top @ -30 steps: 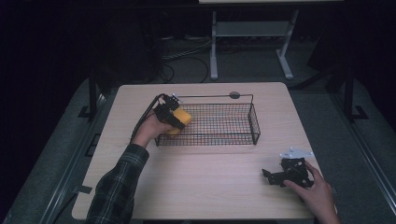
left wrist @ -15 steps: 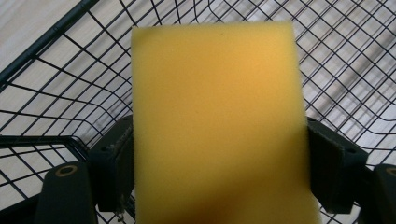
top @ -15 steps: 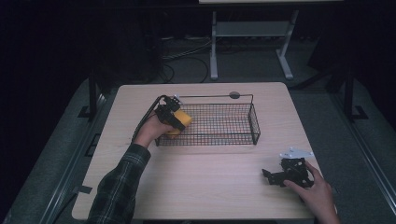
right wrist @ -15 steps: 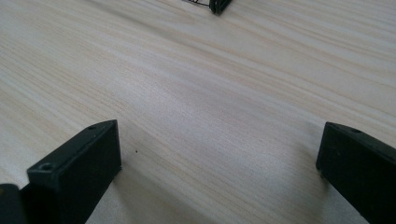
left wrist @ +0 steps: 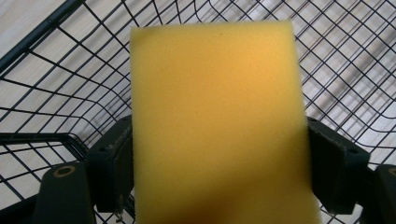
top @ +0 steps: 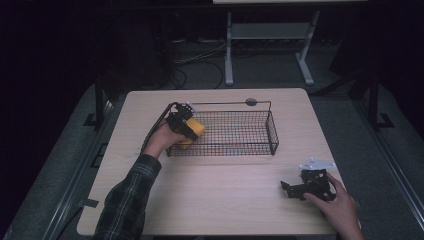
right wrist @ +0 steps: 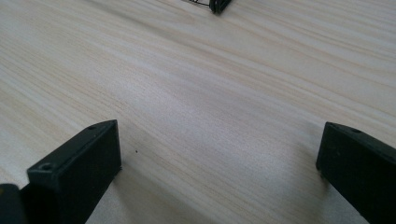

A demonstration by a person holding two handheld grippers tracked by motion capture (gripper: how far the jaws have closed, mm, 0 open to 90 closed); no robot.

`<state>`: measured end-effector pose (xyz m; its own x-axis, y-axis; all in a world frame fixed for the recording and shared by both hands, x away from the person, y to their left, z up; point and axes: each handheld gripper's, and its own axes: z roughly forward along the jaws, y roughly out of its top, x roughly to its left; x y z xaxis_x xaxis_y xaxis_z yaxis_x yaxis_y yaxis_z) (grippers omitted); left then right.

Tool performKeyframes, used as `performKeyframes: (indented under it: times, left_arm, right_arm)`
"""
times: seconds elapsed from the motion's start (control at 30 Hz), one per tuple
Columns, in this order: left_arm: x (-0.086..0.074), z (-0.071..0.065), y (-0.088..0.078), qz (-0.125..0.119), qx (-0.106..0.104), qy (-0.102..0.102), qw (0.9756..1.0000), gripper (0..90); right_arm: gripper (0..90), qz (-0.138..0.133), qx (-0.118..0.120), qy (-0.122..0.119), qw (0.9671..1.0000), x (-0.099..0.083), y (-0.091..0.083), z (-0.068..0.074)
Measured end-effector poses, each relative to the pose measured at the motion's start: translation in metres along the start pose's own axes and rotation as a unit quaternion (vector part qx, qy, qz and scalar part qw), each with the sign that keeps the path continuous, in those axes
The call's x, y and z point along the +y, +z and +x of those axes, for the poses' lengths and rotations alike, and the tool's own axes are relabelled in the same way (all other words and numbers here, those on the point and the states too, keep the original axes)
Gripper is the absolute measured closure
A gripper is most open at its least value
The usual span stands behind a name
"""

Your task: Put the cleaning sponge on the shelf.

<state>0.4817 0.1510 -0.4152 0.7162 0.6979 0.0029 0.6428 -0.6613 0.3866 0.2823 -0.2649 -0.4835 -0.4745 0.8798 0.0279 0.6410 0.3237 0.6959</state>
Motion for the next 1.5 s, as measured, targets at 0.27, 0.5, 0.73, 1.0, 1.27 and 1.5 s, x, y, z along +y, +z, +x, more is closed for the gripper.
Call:
performKeyframes:
  times: [0.27,0.5,0.73,1.0,1.27,1.5]
  left_arm:
    - [0.001,0.0,-0.003,-0.009,0.003,0.001,1.0,17.1]
    - [0.002,-0.002,-0.013,-0.032,0.001,-0.001,0.9995,14.6]
    - [0.0,-0.002,-0.034,-0.05,0.005,0.0,0.9987,14.1]
    - [-0.015,-0.006,-0.056,-0.076,0.015,-0.001,0.997,13.9]
    - [-0.039,-0.01,-0.074,-0.108,0.016,-0.014,0.9939,13.9]
    - [-0.064,-0.014,-0.088,-0.122,0.027,-0.016,0.9921,13.9]
  right_arm:
    - [0.0,0.0,0.0,0.0,1.0,0.0,0.0,0.0]
    - [0.0,0.0,0.0,0.0,1.0,0.0,0.0,0.0]
    - [0.0,0.0,0.0,-0.001,1.0,0.0,0.0,0.0]
    - [0.0,0.0,0.0,-0.001,1.0,0.0,0.0,0.0]
    - [0.0,0.0,0.0,-0.001,1.0,0.0,0.0,0.0]
    - [0.0,0.0,0.0,0.0,1.0,0.0,0.0,0.0]
